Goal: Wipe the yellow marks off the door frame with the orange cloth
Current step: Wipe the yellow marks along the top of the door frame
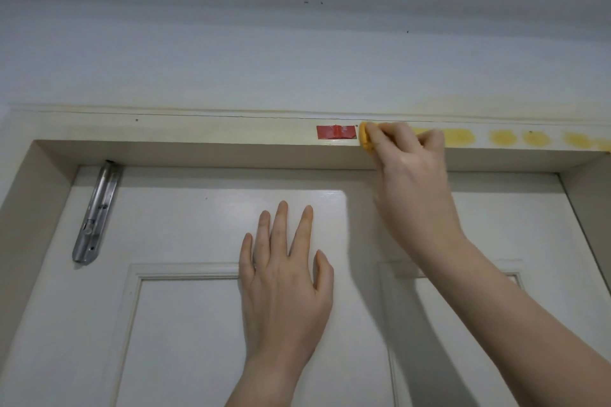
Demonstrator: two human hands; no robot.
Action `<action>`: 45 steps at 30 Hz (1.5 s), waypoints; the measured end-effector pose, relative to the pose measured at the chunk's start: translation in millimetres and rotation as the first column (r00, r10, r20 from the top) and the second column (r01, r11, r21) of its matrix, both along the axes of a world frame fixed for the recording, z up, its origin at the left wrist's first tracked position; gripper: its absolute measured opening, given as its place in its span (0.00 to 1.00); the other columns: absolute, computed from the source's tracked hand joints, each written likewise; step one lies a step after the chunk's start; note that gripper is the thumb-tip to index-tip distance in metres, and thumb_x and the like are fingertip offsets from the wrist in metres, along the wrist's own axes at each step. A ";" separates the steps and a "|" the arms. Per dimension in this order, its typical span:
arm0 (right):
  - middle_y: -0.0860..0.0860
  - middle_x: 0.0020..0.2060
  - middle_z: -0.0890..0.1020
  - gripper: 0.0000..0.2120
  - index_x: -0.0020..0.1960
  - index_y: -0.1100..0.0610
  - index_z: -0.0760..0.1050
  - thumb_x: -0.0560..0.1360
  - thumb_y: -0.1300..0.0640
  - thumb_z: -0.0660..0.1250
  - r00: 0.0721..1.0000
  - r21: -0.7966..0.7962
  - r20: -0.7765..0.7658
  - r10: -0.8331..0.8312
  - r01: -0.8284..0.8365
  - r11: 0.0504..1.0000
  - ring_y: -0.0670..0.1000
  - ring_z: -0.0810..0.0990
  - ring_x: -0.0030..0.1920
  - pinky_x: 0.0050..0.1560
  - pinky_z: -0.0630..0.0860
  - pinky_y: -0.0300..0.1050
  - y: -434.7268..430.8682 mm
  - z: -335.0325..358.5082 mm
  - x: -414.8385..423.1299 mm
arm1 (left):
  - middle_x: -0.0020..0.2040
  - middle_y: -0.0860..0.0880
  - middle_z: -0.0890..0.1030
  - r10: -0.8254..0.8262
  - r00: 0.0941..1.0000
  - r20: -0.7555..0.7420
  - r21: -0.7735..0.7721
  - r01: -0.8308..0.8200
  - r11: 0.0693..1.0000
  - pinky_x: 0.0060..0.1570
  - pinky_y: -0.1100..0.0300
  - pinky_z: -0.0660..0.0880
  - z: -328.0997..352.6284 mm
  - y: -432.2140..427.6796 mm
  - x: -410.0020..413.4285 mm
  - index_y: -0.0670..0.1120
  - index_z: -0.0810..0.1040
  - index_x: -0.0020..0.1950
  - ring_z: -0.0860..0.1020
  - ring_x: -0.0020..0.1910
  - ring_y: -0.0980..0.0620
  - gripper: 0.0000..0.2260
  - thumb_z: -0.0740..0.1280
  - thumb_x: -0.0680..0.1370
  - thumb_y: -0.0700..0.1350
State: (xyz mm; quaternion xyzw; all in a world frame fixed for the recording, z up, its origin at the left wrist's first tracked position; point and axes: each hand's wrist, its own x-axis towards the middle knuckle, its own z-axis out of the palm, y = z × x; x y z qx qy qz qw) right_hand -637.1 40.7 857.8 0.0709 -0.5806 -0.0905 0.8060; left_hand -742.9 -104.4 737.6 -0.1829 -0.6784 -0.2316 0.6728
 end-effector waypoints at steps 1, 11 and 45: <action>0.53 0.57 0.81 0.29 0.70 0.60 0.77 0.71 0.73 0.61 1.000 -0.035 0.011 0.003 -0.002 0.999 0.54 0.60 0.47 0.49 0.66 0.49 3.8 2.1 2.4 | 0.89 0.51 0.56 0.004 1.000 0.000 0.001 -0.004 1.000 0.86 0.45 0.49 -0.9 0.0 -0.1 0.59 0.57 0.88 0.50 0.89 0.49 0.29 0.51 0.85 0.58; 0.53 0.55 0.81 0.28 0.66 0.59 0.78 0.69 0.73 0.60 1.000 -0.040 0.025 0.012 -0.011 0.999 0.54 0.61 0.46 0.48 0.68 0.51 5.2 2.6 7.6 | 0.89 0.52 0.57 -0.003 1.000 -0.009 -0.040 0.003 0.999 0.86 0.46 0.49 7.0 12.1 6.5 0.59 0.58 0.87 0.51 0.89 0.48 0.29 0.51 0.85 0.58; 0.51 0.51 0.80 0.16 0.61 0.56 0.80 0.77 0.69 0.69 0.999 -0.086 -0.033 0.007 -0.009 0.996 0.53 0.61 0.44 0.45 0.68 0.51 48.3 9.7 12.0 | 0.89 0.53 0.56 -0.051 0.998 -0.040 -0.058 0.049 0.997 0.87 0.43 0.50 6.0 63.8 12.3 0.60 0.57 0.88 0.50 0.89 0.49 0.29 0.53 0.85 0.56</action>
